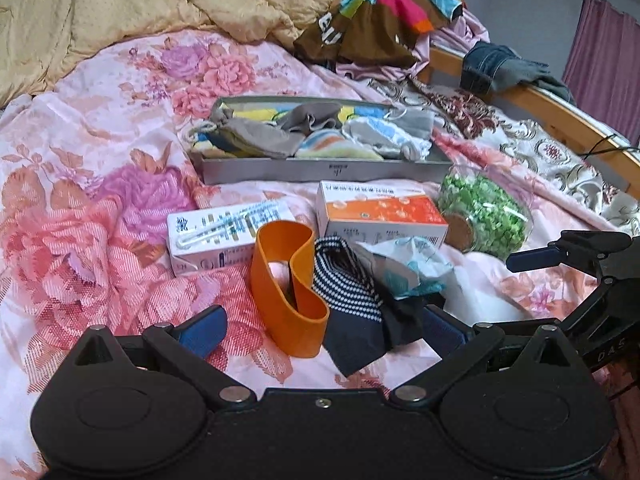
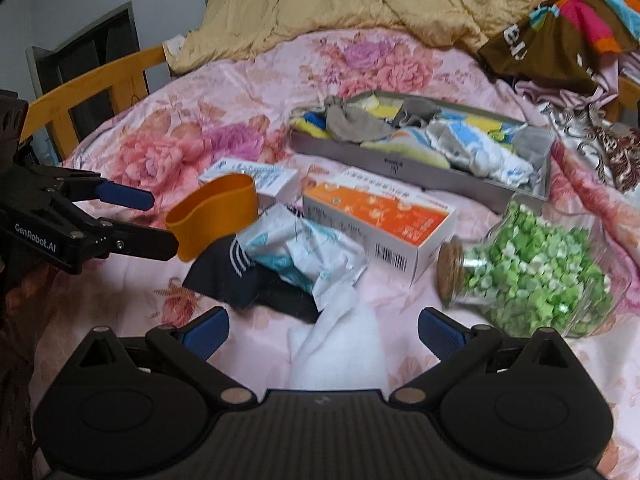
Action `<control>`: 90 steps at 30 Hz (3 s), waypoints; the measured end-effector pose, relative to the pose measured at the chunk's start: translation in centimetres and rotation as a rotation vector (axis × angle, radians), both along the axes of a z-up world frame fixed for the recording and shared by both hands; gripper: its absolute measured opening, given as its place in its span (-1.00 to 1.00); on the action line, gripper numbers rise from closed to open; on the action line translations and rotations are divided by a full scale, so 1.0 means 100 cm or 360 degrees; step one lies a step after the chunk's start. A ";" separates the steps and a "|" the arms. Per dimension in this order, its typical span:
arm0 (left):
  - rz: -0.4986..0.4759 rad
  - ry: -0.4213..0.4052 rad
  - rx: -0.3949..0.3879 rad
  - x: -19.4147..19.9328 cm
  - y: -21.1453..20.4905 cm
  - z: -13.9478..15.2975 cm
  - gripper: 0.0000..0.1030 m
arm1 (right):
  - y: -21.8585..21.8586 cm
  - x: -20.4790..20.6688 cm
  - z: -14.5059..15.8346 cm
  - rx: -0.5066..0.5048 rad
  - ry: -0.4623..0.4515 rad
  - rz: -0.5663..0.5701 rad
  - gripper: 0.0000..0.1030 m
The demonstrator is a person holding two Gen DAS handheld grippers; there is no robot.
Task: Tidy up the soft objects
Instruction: 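Move the left tool to the orange band while the right tool approaches the white cloth, then grasp the orange band with the left tool while the right tool grasps the white cloth, then carry the orange band with the left tool to the tray while the right tool carries the white cloth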
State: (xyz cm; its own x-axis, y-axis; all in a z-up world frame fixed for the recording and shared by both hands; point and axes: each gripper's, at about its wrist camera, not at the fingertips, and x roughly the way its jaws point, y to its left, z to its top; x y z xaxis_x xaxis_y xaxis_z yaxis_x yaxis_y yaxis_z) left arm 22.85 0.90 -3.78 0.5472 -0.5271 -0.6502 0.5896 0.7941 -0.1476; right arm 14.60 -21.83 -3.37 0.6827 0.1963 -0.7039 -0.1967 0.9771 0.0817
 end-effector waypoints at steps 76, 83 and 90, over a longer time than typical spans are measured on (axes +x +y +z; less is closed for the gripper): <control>0.0186 -0.0012 -0.0137 0.013 0.002 0.016 -0.66 | -0.018 0.026 0.002 0.0863 -0.0049 0.0172 -0.72; 0.0201 -0.0084 -0.0198 0.032 -0.001 0.028 -0.66 | -0.015 0.040 0.009 0.0848 -0.0170 0.0158 -0.72; 0.0234 -0.0148 -0.0230 0.072 -0.008 0.032 -0.66 | -0.023 0.062 0.015 0.0778 -0.0316 0.0045 -0.72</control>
State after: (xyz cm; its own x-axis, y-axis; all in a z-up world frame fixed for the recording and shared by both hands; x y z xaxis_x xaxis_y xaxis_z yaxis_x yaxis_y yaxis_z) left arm 30.05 0.06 -0.60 0.6791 -0.5212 -0.5169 0.4852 0.8471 -0.2167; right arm 20.82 -24.10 -1.88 0.7833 0.4895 -0.3833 -0.2803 0.8283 0.4851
